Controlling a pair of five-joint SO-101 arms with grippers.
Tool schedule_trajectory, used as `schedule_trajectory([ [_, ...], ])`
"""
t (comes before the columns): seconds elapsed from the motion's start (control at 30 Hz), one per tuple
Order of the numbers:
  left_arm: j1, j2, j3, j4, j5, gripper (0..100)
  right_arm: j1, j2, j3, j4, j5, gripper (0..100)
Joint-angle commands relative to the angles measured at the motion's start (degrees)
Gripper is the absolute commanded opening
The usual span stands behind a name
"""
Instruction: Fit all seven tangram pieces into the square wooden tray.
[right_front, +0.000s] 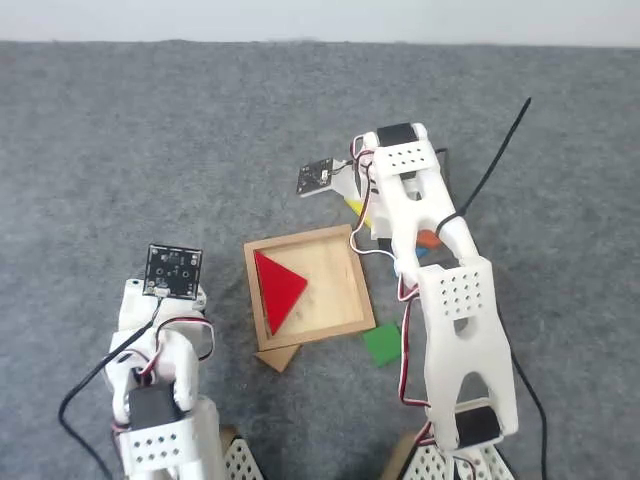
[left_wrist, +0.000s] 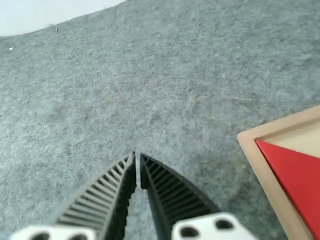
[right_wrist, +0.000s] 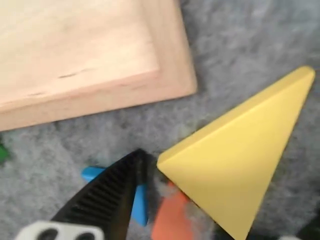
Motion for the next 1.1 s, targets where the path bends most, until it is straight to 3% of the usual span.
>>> schedule_trajectory([
  [0.0, -0.09, -0.79, -0.66, -0.79, -0.70, 2, -1.54, 0.22, -2.37, 0.84, -0.26, 37.4],
  [0.3, -0.09, -0.79, -0.66, -0.79, -0.70, 2, -2.24, -0.22, -2.37, 2.77, -0.18, 33.9],
  [0.6, 0.00, -0.79, -0.66, 0.09, -3.16, 2, -4.18, -0.04, -2.02, 6.37, 5.01, 34.0],
  [1.07, 0.00, -0.79, -0.66, 0.18, -3.25, 2, -5.67, -0.04, -2.02, 6.46, 4.57, 33.6],
])
